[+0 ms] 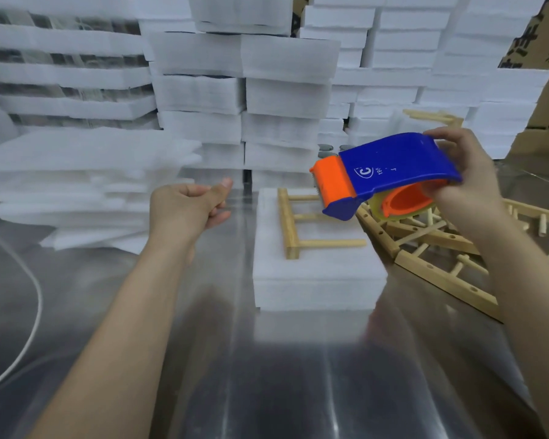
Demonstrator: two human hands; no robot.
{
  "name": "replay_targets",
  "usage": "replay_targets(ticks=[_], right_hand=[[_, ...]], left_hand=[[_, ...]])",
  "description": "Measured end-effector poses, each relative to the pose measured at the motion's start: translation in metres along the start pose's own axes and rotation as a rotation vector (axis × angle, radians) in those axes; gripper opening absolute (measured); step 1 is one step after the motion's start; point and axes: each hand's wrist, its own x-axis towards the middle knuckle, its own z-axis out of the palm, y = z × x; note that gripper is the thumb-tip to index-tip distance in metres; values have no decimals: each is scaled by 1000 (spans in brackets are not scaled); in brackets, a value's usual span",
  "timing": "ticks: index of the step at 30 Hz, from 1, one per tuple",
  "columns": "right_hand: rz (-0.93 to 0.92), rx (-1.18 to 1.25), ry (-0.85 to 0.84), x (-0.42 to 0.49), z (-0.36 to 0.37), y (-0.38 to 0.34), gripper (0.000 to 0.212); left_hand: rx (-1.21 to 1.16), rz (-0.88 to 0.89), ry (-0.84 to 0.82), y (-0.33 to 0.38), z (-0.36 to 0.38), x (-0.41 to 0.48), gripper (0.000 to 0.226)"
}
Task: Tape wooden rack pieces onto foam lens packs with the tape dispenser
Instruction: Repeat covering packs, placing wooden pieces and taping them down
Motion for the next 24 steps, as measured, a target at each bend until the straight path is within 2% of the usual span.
replay_targets(ticks=[4,17,24], right_hand=[[20,-15,-10,3,1,4,60],[75,-27,-57,-5,5,23,51],[144,-120,-89,-8,7,30,61]], left_hand=[[36,-8,10,-6,-1,3,25],[100,-163,-38,-30,2,4,32],[148,-206,-49,-43,8,-5,30]])
